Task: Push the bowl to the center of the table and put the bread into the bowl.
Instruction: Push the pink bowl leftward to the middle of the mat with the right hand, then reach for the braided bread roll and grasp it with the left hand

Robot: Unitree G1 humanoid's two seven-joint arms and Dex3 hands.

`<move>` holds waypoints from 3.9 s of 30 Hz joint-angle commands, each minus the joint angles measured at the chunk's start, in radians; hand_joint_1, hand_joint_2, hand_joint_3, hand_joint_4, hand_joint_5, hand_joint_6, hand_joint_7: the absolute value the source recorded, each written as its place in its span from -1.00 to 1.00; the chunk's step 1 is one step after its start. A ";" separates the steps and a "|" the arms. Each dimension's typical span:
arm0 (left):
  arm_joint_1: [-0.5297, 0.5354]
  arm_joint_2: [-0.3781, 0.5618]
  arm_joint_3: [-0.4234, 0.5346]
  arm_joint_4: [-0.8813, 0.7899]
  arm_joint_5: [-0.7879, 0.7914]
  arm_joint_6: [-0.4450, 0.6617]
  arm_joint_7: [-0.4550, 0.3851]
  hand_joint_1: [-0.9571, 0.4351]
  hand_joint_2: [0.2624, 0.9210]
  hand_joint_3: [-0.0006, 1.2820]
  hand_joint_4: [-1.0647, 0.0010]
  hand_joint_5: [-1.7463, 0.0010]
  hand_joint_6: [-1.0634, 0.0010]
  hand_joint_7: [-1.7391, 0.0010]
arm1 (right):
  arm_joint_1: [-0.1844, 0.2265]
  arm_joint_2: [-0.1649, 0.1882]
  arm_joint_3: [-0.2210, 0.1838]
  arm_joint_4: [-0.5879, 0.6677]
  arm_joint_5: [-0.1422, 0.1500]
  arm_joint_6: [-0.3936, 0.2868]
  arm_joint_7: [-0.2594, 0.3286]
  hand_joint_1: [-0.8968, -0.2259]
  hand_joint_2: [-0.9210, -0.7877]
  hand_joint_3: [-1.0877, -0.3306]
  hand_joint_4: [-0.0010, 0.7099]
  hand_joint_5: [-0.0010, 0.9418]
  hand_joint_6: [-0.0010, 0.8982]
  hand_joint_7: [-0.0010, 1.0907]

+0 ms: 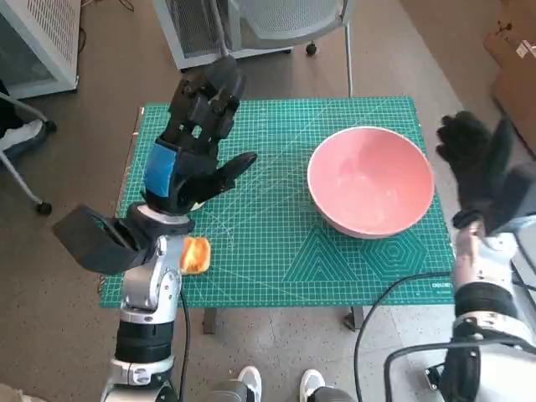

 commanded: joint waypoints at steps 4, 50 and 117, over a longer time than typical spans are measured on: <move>-0.002 0.016 0.009 -0.024 -0.009 0.008 -0.001 -0.20 1.00 -0.71 0.82 0.97 1.00 0.31 | 0.029 0.058 0.010 0.022 -0.022 0.050 -0.014 0.00 -1.00 -0.12 -0.33 -0.98 -0.25 -0.95; 0.154 0.037 0.030 -0.200 0.057 0.013 0.112 -0.19 1.00 -0.72 0.80 0.98 1.00 0.28 | -0.090 0.263 0.063 0.019 -0.047 0.122 0.009 0.13 -1.00 -0.22 -0.40 -0.99 -0.29 -0.97; 0.430 0.697 0.014 -0.798 0.502 0.779 -0.203 0.20 0.38 -0.99 0.91 1.00 0.55 0.92 | 0.081 0.227 0.074 -0.654 0.214 -0.183 0.341 -0.22 -1.00 0.36 -0.12 -0.97 -0.14 -0.95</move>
